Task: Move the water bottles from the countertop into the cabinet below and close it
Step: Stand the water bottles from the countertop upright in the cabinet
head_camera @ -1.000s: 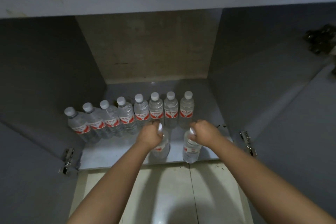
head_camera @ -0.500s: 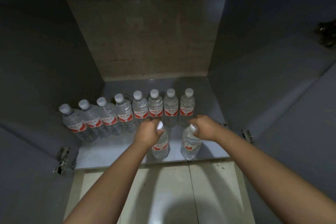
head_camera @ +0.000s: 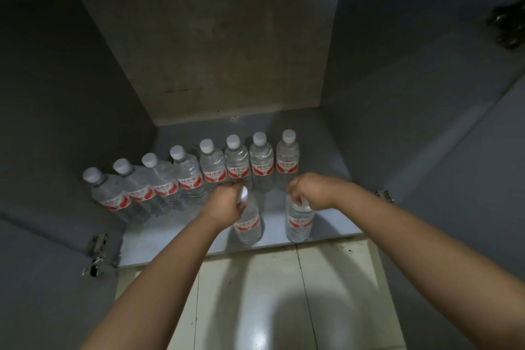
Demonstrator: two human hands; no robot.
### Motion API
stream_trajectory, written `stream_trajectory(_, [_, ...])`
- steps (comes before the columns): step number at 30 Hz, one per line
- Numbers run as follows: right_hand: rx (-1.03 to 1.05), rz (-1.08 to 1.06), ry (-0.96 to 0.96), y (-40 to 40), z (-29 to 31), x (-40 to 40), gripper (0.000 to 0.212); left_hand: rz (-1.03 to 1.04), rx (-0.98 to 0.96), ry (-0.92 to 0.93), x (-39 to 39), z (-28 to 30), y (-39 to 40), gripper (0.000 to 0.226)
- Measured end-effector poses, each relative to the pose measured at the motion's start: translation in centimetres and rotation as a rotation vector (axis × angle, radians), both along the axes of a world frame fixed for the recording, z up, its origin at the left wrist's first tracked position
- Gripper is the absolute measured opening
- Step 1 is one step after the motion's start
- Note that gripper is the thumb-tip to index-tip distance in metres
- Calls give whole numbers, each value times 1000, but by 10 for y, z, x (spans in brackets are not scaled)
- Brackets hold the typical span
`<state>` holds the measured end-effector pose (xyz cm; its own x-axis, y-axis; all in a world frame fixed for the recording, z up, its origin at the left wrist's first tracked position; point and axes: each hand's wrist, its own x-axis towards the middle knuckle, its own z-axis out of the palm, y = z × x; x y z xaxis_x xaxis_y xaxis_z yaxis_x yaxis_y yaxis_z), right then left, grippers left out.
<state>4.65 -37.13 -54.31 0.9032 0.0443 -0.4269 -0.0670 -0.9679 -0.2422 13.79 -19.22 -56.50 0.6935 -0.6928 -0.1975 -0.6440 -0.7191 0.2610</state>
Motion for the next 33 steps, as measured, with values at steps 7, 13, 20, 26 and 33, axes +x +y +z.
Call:
stream_trajectory(7, [-277, -235, -137, 15, 1, -4, 33, -15, 60, -71, -2, 4, -4, 38])
stream_trajectory(13, [-245, -442, -169, 5, -4, -21, 27, -119, 50, -96, -24, 4, -26, 36])
stream_trajectory(20, [-299, -539, -313, -36, -7, -31, 31, -168, 24, -225, -40, 10, -104, 39])
stream_trajectory(26, [-246, -631, -433, -84, -32, -23, 52, -155, -167, -358, -22, -21, -169, 41])
stream_trajectory(33, [-211, -645, -380, -97, -26, -10, 43, -170, -130, -431, -3, -22, -189, 44])
